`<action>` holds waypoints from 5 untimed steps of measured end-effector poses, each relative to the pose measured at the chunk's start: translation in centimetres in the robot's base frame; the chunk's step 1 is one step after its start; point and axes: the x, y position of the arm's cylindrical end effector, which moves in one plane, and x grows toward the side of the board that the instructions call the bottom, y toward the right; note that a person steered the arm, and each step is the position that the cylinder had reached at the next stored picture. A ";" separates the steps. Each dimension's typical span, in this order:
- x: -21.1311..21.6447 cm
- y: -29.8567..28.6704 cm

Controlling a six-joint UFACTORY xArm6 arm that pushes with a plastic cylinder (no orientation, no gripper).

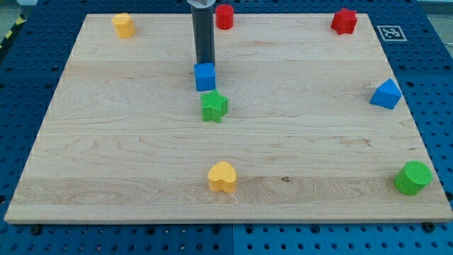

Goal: Place your arm to the right side of the green circle

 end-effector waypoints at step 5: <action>4.6 11.5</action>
